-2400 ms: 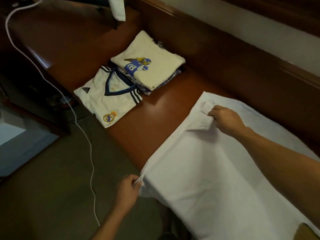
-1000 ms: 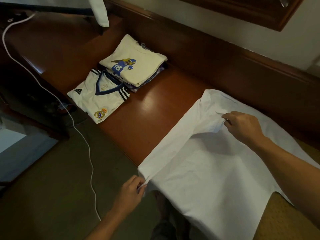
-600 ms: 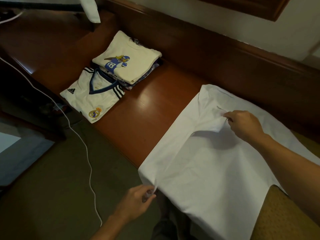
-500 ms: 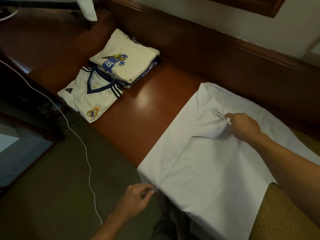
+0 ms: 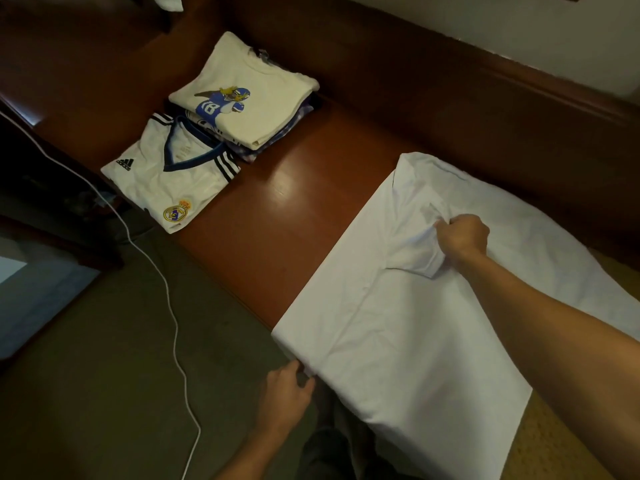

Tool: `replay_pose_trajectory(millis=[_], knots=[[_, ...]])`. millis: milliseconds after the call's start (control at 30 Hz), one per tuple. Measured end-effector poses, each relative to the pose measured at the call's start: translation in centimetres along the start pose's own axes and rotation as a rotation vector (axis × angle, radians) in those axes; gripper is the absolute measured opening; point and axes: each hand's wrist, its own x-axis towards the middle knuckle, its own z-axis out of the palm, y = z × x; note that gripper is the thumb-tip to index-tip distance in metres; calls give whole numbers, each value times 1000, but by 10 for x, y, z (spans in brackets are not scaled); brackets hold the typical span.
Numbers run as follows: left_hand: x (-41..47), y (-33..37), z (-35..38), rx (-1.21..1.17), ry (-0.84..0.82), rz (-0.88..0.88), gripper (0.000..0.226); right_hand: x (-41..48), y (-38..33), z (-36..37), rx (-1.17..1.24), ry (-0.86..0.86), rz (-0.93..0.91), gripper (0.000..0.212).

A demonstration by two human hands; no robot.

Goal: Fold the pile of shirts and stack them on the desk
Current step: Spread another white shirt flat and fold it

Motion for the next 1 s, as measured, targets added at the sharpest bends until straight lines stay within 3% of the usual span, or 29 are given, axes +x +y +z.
replay_pose_trajectory(millis=[100, 233, 367, 533, 767, 900, 1000], knots=[[-4, -5, 4, 57, 70, 51, 12, 4, -3, -5, 26, -11, -56, 30], [-12, -10, 3, 129, 162, 129, 6, 8, -6, -18, 26, -15, -57, 30], [-21, -17, -1, 173, 317, 347, 12, 8, -11, -28, 77, 55, -112, 31], [-18, -37, -5, 184, 172, 525, 24, 8, -8, -29, 30, -11, -67, 36], [16, -20, -34, -156, 346, 264, 25, 5, 1, -19, -15, -77, -16, 44], [44, -1, -52, -141, 128, 59, 54, 8, -2, -22, 71, -38, -21, 35], [58, 12, -58, -107, 58, 46, 32, 11, -6, -29, 232, 83, -72, 26]])
